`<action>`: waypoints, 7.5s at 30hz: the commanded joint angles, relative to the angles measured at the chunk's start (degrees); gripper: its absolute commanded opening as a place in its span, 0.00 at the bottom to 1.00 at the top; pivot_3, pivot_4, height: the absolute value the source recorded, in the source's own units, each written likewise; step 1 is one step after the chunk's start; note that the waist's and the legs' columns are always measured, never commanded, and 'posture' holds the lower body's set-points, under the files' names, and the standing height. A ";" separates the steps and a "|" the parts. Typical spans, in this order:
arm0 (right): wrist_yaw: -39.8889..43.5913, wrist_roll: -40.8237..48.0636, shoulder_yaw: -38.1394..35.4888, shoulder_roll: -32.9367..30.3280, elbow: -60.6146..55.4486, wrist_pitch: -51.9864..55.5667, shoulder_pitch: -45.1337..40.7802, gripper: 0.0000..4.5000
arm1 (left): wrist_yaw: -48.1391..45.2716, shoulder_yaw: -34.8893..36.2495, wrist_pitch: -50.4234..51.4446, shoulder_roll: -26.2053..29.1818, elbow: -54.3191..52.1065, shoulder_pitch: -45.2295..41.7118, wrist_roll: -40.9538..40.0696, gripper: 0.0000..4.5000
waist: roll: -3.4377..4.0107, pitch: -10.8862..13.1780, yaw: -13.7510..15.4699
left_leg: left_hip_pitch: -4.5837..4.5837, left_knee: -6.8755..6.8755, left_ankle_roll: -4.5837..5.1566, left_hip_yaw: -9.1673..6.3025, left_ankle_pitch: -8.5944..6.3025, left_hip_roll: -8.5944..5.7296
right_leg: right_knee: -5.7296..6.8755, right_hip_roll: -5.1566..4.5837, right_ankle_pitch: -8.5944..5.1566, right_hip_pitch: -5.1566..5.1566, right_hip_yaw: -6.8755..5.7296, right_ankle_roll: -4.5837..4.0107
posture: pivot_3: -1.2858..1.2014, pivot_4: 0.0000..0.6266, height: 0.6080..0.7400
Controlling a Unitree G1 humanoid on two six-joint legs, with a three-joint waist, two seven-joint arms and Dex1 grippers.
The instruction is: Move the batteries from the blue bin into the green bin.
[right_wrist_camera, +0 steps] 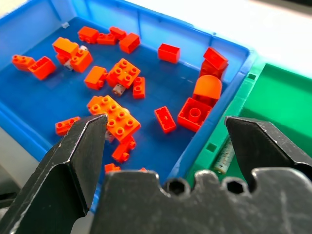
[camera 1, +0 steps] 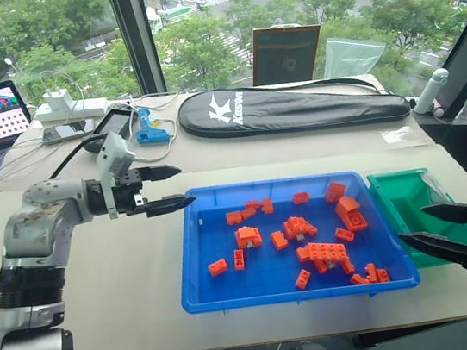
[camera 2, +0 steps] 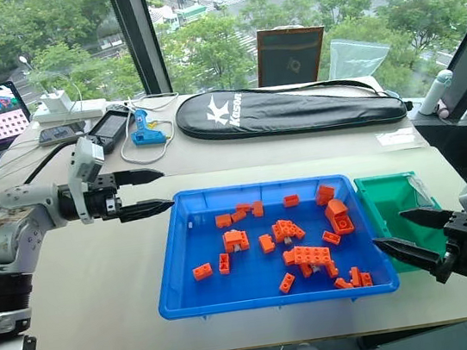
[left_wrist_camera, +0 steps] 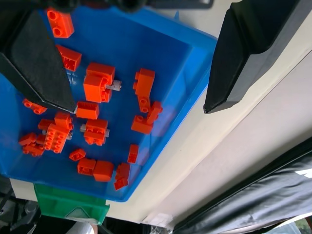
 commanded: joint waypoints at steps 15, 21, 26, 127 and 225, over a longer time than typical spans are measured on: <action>-15.97 17.05 -16.02 -10.42 -21.73 24.44 2.35 0.99 | -11.50 -12.32 -10.73 -10.49 4.43 -14.41 6.68 1.00 | 0.05 -0.04 -0.17 | 0.00 -0.04 0.04 -0.09 0.01 -0.02 | -0.03 0.00 0.00 0.02 0.00 0.00 | 0.52 0.24 0.95; -24.02 24.15 -9.95 -16.99 -17.18 27.37 -5.31 0.99 | -13.17 -13.37 -10.94 -11.98 6.06 -15.86 8.30 1.00 | 0.04 -0.03 -0.23 | -0.04 0.04 0.04 -0.08 0.01 -0.03 | -0.07 -0.03 0.02 0.02 0.03 0.02 | 0.52 0.24 0.95; -31.02 27.41 12.97 -21.24 -11.65 22.75 -21.60 0.99 | -15.56 -14.37 -10.68 -10.28 3.75 -13.60 9.52 1.00 | 0.02 -0.02 -0.89 | -0.05 0.01 0.07 -0.08 0.03 -0.01 | -0.05 -0.04 0.02 -0.05 0.05 -0.01 | 0.52 0.24 0.95; 21.62 -47.30 74.06 -3.86 23.39 -27.08 -51.29 0.99 | -9.44 -9.46 -9.76 -5.32 -13.99 1.09 4.86 1.00 | 0.08 0.01 -1.38 | -0.05 0.19 0.09 -0.03 0.08 0.01 | 0.59 0.00 -0.04 -0.26 -0.02 -0.08 | 0.52 0.24 0.95; 24.01 -42.71 67.21 9.82 38.92 -19.17 -62.90 0.78 | -6.82 -7.97 -5.89 -4.79 -7.05 -2.58 5.68 1.00 | 0.52 0.34 -1.39 | -0.08 0.13 0.07 -0.04 0.08 -0.04 | 0.65 0.00 -0.07 -0.32 -0.05 -0.10 | 0.52 0.24 0.95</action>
